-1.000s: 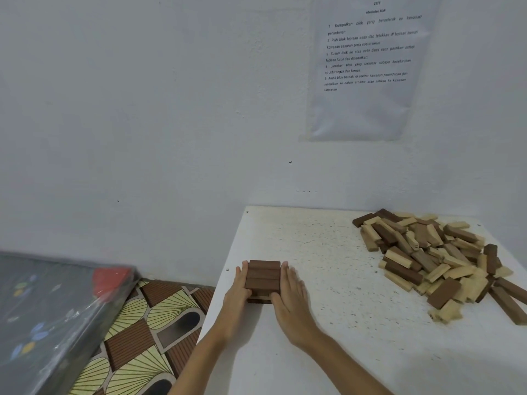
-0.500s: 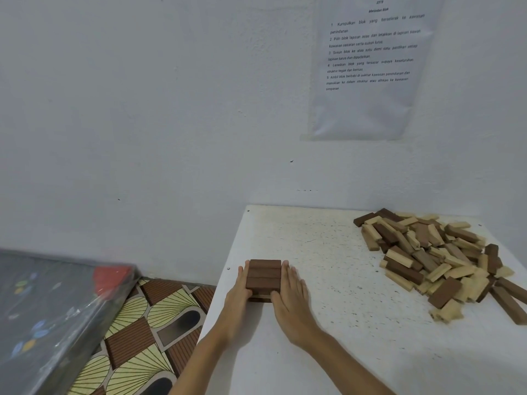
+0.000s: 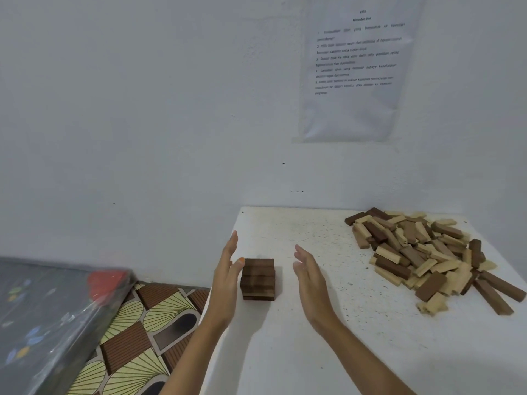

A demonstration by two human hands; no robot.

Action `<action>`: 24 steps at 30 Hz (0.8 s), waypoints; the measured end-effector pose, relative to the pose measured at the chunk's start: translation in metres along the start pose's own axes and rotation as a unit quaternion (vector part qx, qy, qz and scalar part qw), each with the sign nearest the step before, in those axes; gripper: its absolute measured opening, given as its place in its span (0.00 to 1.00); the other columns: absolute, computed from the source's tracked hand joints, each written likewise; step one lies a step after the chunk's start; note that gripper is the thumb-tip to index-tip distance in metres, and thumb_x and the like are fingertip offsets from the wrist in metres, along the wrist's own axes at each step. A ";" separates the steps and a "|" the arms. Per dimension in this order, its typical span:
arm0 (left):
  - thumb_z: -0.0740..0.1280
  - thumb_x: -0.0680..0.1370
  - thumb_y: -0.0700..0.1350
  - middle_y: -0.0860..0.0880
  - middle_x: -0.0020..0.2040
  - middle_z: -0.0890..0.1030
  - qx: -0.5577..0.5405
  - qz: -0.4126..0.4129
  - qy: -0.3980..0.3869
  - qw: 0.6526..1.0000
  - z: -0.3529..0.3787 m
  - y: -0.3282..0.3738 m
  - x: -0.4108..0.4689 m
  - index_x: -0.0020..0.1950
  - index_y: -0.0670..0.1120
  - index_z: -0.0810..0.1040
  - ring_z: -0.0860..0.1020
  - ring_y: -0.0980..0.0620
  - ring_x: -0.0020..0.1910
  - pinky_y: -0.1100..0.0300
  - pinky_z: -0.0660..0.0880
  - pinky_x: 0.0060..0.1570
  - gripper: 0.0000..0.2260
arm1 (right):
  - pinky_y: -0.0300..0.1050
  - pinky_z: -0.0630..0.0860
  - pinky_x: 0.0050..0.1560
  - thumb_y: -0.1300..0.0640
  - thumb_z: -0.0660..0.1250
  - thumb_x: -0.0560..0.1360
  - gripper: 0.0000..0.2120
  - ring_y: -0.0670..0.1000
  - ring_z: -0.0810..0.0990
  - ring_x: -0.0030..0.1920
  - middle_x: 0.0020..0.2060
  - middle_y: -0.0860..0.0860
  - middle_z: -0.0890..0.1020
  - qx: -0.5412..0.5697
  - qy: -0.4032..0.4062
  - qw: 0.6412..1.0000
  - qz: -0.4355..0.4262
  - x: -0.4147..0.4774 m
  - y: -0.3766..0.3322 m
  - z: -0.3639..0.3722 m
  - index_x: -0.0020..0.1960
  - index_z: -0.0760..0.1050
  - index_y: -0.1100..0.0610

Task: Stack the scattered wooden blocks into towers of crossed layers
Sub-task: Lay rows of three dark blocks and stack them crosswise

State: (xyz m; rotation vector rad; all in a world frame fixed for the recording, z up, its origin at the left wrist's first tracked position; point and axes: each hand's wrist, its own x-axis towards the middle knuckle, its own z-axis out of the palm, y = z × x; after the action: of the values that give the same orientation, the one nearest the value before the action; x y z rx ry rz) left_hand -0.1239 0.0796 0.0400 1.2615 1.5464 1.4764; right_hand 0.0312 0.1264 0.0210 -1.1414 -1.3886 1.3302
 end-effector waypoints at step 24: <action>0.66 0.77 0.38 0.58 0.54 0.78 0.197 0.171 -0.202 0.944 0.225 0.009 0.016 0.56 0.53 0.78 0.72 0.61 0.54 0.72 0.67 0.54 0.12 | 0.40 0.75 0.48 0.65 0.73 0.70 0.11 0.54 0.76 0.49 0.45 0.52 0.79 -0.232 0.291 0.928 -0.009 -0.010 0.020 -0.234 0.50 0.79 0.54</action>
State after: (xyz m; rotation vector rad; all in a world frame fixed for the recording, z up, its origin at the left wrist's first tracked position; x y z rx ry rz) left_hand 0.0807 0.1729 0.0157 2.0102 1.4267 1.0257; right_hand 0.2636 0.1622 0.0114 -1.6646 -1.2744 0.5640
